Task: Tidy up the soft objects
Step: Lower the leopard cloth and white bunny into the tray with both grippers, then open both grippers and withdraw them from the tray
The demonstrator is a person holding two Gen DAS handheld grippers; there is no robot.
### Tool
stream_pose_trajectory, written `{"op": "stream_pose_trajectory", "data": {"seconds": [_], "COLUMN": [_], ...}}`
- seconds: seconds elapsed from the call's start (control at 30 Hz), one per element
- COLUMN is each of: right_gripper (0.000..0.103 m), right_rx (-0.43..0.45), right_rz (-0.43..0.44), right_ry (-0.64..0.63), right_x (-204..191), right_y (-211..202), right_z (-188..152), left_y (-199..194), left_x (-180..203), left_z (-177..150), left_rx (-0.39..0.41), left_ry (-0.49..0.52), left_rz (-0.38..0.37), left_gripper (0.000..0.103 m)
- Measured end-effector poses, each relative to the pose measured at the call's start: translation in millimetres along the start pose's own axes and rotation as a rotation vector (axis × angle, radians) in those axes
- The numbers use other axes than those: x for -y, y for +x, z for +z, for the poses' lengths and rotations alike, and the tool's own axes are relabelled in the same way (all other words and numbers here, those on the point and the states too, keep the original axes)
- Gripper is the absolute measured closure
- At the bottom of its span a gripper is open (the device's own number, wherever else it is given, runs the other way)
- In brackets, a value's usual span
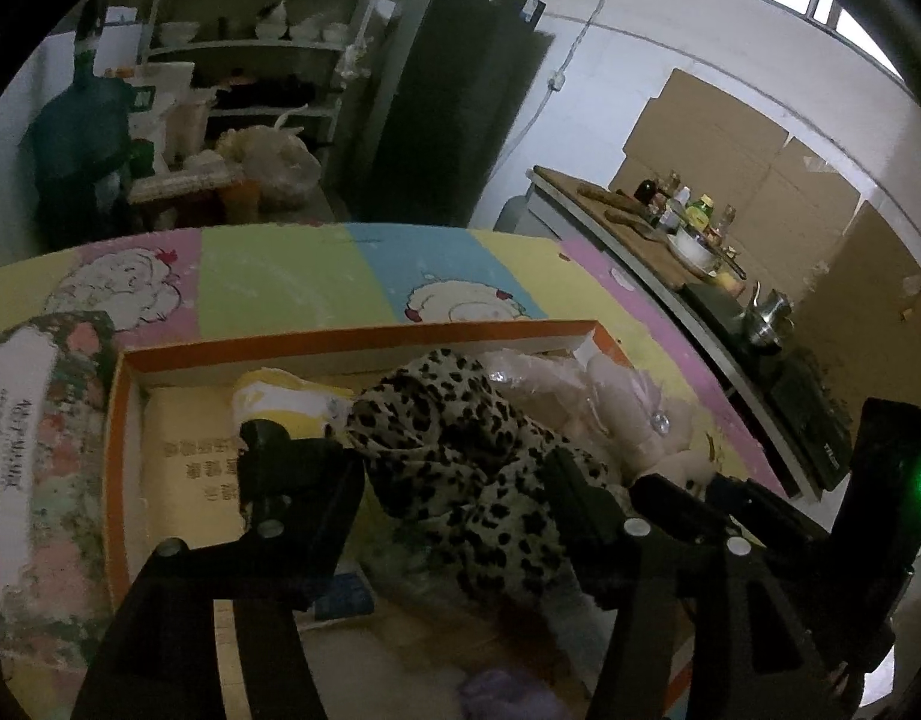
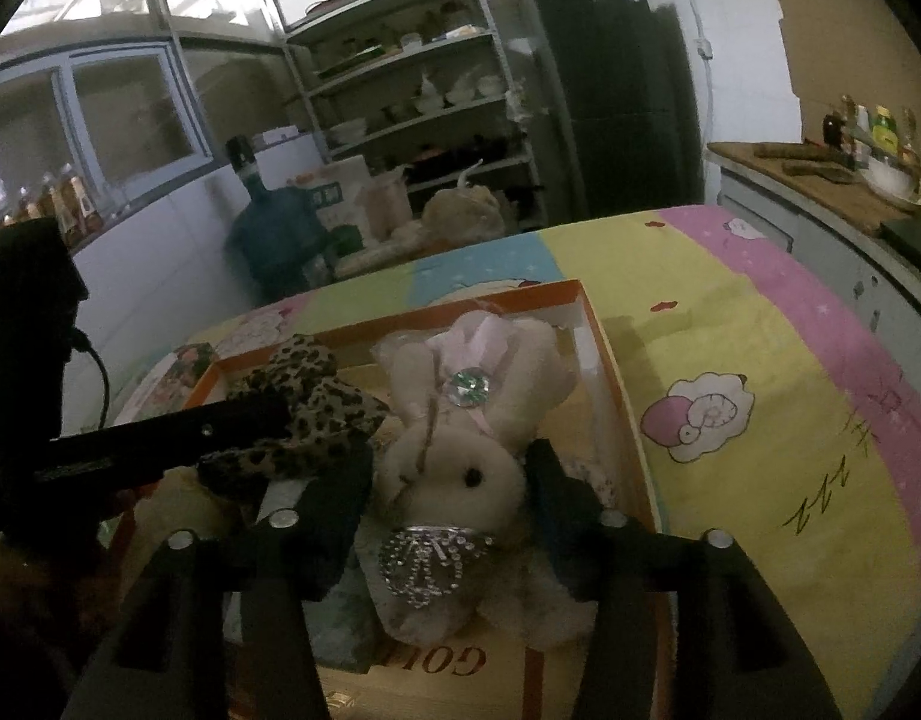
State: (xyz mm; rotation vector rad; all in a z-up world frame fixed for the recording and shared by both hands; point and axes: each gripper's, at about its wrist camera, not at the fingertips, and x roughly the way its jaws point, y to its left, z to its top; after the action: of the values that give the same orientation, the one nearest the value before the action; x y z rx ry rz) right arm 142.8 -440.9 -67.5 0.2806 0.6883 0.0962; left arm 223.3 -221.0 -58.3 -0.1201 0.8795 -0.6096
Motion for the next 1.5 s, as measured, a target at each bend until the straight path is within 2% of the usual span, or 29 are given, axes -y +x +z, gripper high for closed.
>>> {"op": "stream_pose_trajectory", "data": {"seconds": [0.13,0.67,1.0,1.5], "right_gripper": [0.040,0.039,0.039,0.039], "right_rx": [0.013,0.074,0.113,0.142], "right_rz": [-0.015,-0.055,-0.051,-0.006], "right_ry": [0.001,-0.009,-0.046,-0.079], "right_x": [-1.8,-18.1,-48.8,-107.6], "right_y": [-4.3,-37.2,-53.9,-61.2], "right_z": [0.4,-2.3,-3.3,-11.2], "left_y": [-11.1,-52.1,-90.5,-148.1], "left_x": [1.9,4.0,-6.0,-47.2], "left_z": [-0.3,-10.2,-24.3,-45.7], "left_rx": [0.030,0.103,0.164,0.229], "left_ry": [0.015,0.038,0.061,0.033], "left_rz": [0.010,0.013,0.094,0.237], "left_gripper": [0.037,0.036,0.036,0.036]}}
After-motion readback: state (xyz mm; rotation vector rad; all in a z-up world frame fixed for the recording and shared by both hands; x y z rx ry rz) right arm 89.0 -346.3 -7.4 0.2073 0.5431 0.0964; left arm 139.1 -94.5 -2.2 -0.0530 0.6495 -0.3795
